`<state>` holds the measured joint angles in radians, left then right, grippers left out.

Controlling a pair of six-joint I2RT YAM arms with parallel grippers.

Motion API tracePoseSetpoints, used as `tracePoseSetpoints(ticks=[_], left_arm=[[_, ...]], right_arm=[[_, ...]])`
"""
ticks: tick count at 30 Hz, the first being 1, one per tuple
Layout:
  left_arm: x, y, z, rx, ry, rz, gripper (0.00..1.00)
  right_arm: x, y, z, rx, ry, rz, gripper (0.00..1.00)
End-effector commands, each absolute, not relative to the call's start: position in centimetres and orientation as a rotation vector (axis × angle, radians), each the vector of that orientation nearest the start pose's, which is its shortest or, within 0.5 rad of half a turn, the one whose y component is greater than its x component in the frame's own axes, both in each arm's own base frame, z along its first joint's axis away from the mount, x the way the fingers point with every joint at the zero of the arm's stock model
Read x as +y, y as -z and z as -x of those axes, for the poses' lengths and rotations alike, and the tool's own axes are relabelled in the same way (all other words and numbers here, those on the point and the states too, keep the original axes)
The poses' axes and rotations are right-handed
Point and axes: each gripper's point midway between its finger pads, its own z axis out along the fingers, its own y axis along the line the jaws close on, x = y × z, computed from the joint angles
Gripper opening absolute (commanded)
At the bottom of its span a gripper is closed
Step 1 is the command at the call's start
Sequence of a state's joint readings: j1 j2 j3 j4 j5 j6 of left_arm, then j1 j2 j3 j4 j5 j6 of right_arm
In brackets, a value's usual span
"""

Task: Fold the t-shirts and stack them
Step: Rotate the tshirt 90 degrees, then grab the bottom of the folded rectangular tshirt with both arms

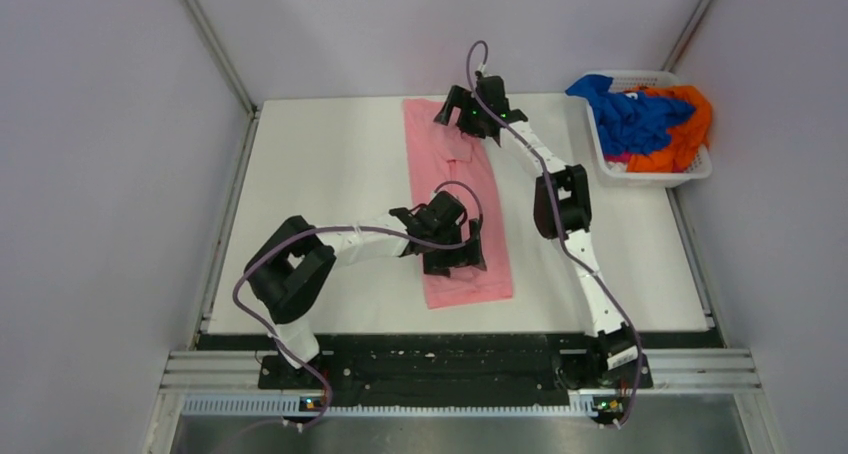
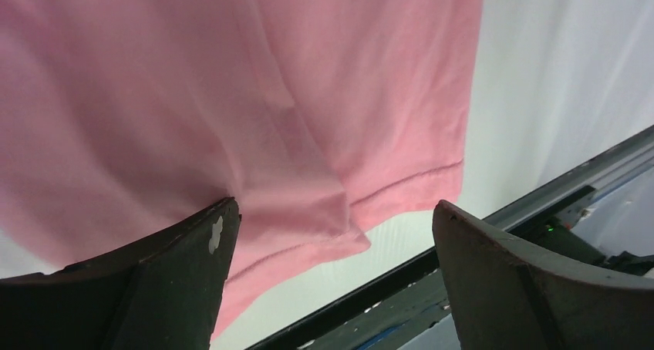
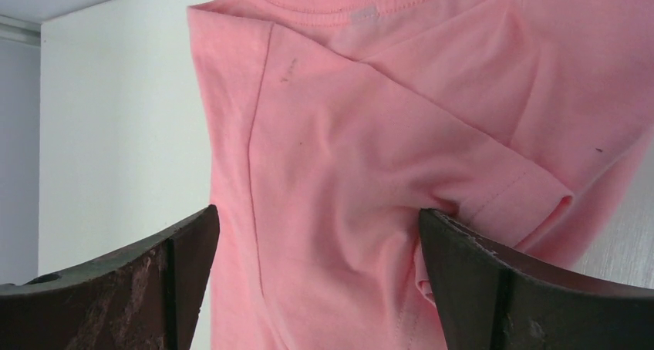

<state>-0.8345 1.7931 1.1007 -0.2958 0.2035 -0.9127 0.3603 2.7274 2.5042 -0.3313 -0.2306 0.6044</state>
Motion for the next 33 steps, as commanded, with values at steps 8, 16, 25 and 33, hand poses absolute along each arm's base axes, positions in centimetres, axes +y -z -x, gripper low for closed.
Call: tracePoseSetpoints(ticks=[8,16,25,33], left_arm=[[-29.3,-9.3,-19.4,2.705,0.676,-0.074,0.99],[-26.3,-6.5,-18.0,2.794,0.507,-0.076,0.93],[-27.6,-4.1,-16.4,2.884,0.596,-0.11,0.73],[-26.9,-2.2,-15.5,2.954,0.541,-0.106,0.48]], right_arm=[[27.9,-28.5,-57.8,1.931,-0.733,0.093,0.99],[19.1,-19.9,-41.7,2.168,-0.561,-0.209,0.98],[16.5,-9.7,-25.8,2.443,-0.499,-0.249,0.86],[16.9,-5.5,-19.8,2.588,-0.612,-0.235,0.69]])
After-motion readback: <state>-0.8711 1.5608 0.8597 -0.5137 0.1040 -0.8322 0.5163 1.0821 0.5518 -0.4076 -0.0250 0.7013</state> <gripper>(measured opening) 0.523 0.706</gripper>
